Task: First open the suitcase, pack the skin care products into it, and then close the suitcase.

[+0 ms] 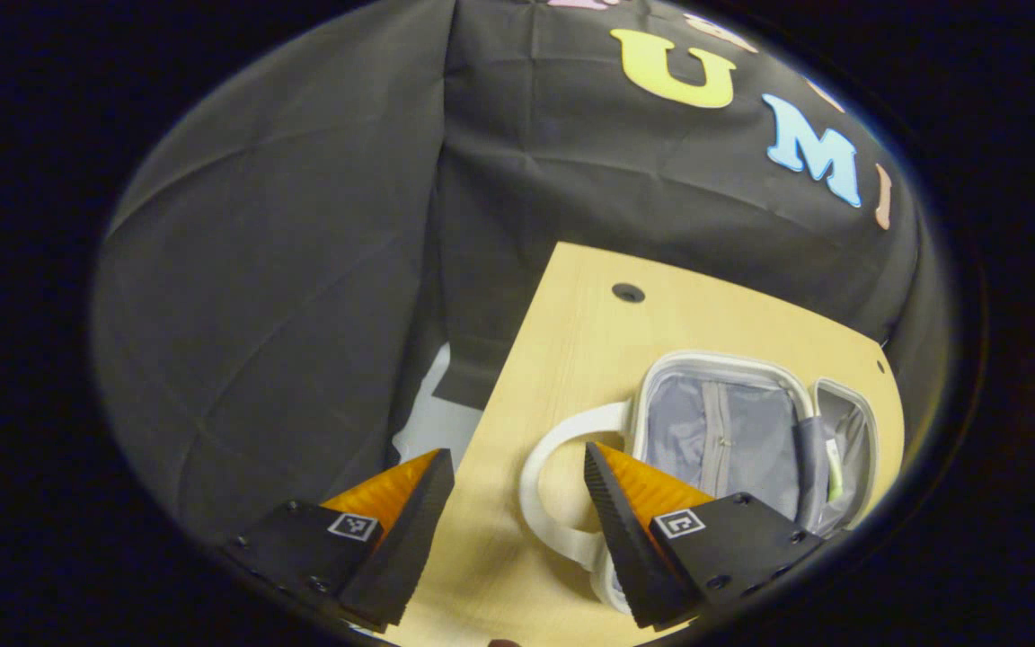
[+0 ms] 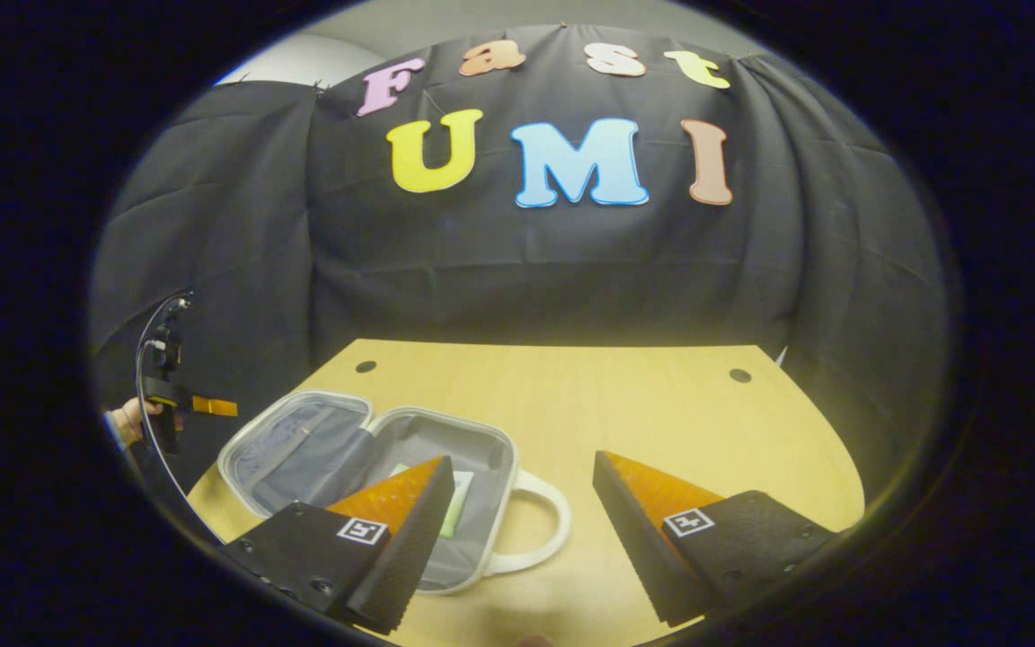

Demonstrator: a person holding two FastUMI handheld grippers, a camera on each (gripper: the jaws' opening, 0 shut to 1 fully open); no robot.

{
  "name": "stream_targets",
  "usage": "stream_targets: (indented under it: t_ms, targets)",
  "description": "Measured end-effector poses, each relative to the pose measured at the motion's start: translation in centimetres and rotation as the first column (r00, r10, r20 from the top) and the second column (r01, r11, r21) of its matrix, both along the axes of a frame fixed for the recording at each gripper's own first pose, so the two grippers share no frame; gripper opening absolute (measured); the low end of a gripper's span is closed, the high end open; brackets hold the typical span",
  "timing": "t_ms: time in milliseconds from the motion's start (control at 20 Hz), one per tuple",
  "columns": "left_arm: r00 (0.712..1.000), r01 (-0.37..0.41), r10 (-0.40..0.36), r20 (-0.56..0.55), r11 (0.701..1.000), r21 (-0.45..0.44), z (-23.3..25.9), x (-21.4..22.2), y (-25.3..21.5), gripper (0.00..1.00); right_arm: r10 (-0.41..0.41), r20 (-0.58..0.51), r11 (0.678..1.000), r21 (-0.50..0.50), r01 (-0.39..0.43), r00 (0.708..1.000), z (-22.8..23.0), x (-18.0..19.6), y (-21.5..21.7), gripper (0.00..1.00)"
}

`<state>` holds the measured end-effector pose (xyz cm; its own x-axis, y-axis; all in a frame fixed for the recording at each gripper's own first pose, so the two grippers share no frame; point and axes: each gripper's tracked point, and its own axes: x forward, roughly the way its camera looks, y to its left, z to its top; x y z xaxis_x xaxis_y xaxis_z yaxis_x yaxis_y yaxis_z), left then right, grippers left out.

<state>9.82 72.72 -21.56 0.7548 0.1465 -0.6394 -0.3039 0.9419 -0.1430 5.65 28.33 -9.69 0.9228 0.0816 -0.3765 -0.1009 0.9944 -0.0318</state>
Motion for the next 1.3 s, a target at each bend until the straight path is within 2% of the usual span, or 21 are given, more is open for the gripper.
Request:
stream_targets:
  t_ms: [200, 350, 400, 500, 650, 700, 800, 900, 1000, 1050, 1250, 1300]
  targets:
    - [0.997, -0.019, 0.012, -0.071, 0.995, -0.101, -4.3, 1.3, 0.1, 0.95, -0.044, -0.035, 0.999, 0.030, 0.045, 0.998, -0.7, -0.4, -1.5, 0.95]
    - [0.995, -0.079, 0.067, -0.079, 0.982, -0.172, -6.2, 2.2, 0.1, 0.97, -0.060, -0.044, 0.998, 0.019, 0.061, 0.997, -0.9, -0.6, -2.3, 0.95]
    - [0.993, -0.096, 0.082, -0.080, 0.978, -0.184, -6.4, 2.2, 0.2, 0.90, -0.065, -0.040, 0.998, 0.019, 0.066, 0.997, -0.6, -0.6, -2.6, 0.95]
    - [0.996, -0.084, 0.075, -0.047, 0.967, -0.241, -6.1, 3.2, -1.6, 0.65, -0.078, -0.028, 0.997, 0.022, 0.079, 0.997, -0.3, -0.8, -3.1, 0.95]
    - [0.994, -0.105, 0.092, -0.065, 0.969, -0.226, -6.9, 3.4, -1.3, 0.28, -0.093, -0.025, 0.995, 0.024, 0.094, 0.995, -0.1, -1.3, -4.0, 0.95]
    - [0.994, -0.093, 0.077, -0.080, 0.972, -0.215, -6.9, 3.1, -1.7, 0.28, -0.097, -0.024, 0.995, 0.024, 0.098, 0.995, -0.1, -1.5, -4.2, 0.95]
    - [0.995, -0.090, 0.077, -0.069, 0.976, -0.200, -6.3, 3.2, -1.7, 0.18, -0.101, -0.023, 0.995, 0.023, 0.102, 0.995, -0.1, -1.8, -4.6, 0.95]
    - [0.997, -0.076, 0.069, -0.047, 0.981, -0.180, -5.3, 3.3, -1.6, 0.13, -0.103, -0.025, 0.994, 0.024, 0.103, 0.994, -0.2, -2.1, -5.0, 0.95]
    - [0.997, -0.074, 0.068, -0.038, 0.982, -0.173, -3.7, 3.0, -1.9, 0.13, -0.101, -0.024, 0.994, 0.033, 0.102, 0.995, 0.0, -2.2, -5.1, 0.95]
    - [0.998, -0.061, 0.058, -0.021, 0.983, -0.173, -2.3, 2.8, -2.3, 0.09, -0.102, -0.020, 0.994, 0.038, 0.103, 0.995, 0.1, -2.2, -5.3, 0.95]
    - [0.997, -0.006, 0.017, 0.075, 0.989, -0.147, 5.5, 1.2, -3.7, 0.08, -0.099, 0.008, 0.994, 0.054, 0.098, 0.995, 0.9, -1.9, -6.1, 0.95]
    - [0.994, 0.012, 0.003, 0.105, 0.989, -0.144, 8.0, 0.9, -4.3, 0.05, -0.097, 0.018, 0.994, 0.058, 0.096, 0.995, 1.4, -1.8, -6.3, 0.95]
